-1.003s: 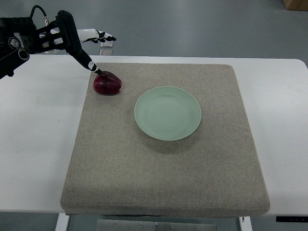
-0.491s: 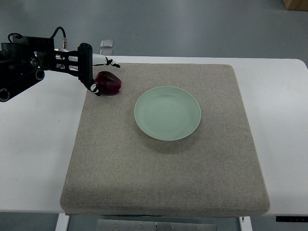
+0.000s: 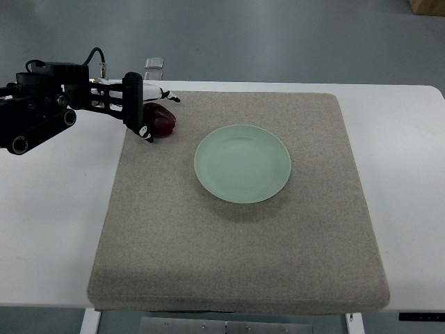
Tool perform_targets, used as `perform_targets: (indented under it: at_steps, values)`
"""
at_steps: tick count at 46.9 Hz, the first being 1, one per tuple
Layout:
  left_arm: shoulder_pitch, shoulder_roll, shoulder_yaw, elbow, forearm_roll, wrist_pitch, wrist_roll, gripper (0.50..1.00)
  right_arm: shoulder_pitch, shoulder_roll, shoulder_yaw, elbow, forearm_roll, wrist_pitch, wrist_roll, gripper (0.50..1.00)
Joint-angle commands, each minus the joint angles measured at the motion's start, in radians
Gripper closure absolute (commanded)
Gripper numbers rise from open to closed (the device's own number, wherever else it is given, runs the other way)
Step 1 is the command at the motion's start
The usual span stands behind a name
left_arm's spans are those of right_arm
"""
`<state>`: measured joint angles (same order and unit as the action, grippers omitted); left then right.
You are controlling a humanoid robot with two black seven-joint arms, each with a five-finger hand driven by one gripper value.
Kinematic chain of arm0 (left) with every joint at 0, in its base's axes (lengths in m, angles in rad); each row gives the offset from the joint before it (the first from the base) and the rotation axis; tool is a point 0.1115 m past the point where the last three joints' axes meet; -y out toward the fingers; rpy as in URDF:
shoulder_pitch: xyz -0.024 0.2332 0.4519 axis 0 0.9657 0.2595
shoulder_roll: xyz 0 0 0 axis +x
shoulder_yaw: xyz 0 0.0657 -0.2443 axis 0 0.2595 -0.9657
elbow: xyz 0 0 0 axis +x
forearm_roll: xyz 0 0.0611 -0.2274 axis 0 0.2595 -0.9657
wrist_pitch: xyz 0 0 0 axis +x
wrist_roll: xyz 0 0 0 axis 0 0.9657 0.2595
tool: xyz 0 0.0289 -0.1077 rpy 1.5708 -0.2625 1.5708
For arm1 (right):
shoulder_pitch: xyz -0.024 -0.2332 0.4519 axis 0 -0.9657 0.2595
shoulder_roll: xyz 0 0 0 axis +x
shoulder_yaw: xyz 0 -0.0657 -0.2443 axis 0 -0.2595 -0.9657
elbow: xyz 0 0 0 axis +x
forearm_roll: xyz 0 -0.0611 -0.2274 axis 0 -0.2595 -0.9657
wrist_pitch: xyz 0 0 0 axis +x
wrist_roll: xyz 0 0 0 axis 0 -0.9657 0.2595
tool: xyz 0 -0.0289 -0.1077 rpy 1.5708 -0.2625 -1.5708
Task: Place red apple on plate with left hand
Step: 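Close the left hand fingers around the red apple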
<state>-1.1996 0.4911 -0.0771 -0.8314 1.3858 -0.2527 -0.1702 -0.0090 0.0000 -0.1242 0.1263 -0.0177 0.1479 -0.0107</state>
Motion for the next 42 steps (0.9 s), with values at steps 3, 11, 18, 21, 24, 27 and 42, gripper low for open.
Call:
perform_targets:
  at_steps: [3, 11, 18, 21, 24, 27, 42]
  values:
    - [0.000, -0.003, 0.010, 0.000, 0.009, 0.010, 0.000, 0.523, 0.000, 0.000, 0.000, -0.001, -0.001, -0.001, 0.000, 0.536]
    - [0.000, -0.003, 0.013, 0.000, 0.015, 0.010, 0.000, 0.619, 0.000, 0.000, 0.000, -0.001, -0.001, -0.001, 0.000, 0.536]
    - [0.000, -0.003, 0.023, 0.000, 0.045, 0.010, 0.000, 0.718, 0.000, 0.000, 0.000, -0.001, 0.001, -0.001, -0.002, 0.536]
    - [0.000, -0.003, 0.023, 0.000, 0.058, 0.010, 0.000, 0.722, 0.000, 0.000, 0.000, 0.001, 0.001, -0.001, -0.002, 0.536]
    - [-0.002, -0.003, 0.023, 0.000, 0.058, 0.010, 0.000, 0.754, 0.000, 0.000, 0.000, 0.000, -0.001, -0.001, 0.000, 0.536]
    - [-0.003, -0.003, 0.023, 0.000, 0.058, 0.010, 0.000, 0.771, 0.000, 0.000, 0.000, -0.001, -0.001, -0.001, 0.000, 0.536]
    - [-0.035, 0.011, 0.020, -0.044, 0.050, 0.006, -0.003, 1.000, 0.000, 0.000, 0.000, -0.001, -0.001, -0.001, 0.000, 0.536]
